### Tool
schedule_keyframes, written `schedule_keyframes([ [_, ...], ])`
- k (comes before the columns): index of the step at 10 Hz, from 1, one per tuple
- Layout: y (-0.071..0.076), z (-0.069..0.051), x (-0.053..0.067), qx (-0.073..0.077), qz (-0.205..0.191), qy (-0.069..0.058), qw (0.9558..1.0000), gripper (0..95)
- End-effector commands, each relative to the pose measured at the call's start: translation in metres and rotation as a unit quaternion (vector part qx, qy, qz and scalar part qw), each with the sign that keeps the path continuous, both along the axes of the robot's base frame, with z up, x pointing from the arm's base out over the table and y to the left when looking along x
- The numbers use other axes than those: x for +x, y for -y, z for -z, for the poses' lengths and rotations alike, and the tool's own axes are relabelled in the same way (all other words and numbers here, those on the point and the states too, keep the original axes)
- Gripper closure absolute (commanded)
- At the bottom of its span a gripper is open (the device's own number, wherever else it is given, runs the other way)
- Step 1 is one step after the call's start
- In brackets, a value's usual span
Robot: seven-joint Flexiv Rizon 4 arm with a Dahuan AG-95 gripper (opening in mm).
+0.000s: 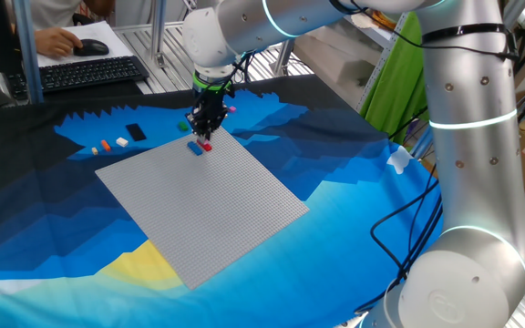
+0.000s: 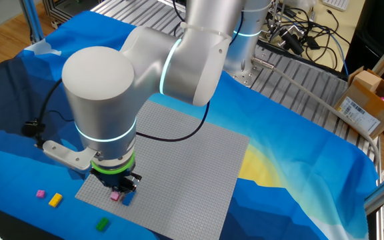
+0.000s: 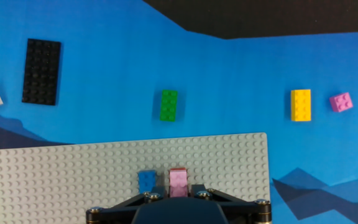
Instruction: Stack small Lego blocks randomly, one at a time
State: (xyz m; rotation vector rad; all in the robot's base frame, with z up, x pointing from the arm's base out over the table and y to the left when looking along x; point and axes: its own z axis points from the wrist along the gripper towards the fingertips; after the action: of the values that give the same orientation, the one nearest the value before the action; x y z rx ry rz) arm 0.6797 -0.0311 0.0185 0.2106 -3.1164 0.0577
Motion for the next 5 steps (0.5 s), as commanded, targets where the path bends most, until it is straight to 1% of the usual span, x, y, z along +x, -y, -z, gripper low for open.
schedule_keyframes([
  [1,-0.0004,0.001,0.0001,0.006,-0.005,0.0,1.0,95.0],
  [5,-0.0006,0.0018,0.0002,0.008,-0.005,0.0,1.0,95.0],
])
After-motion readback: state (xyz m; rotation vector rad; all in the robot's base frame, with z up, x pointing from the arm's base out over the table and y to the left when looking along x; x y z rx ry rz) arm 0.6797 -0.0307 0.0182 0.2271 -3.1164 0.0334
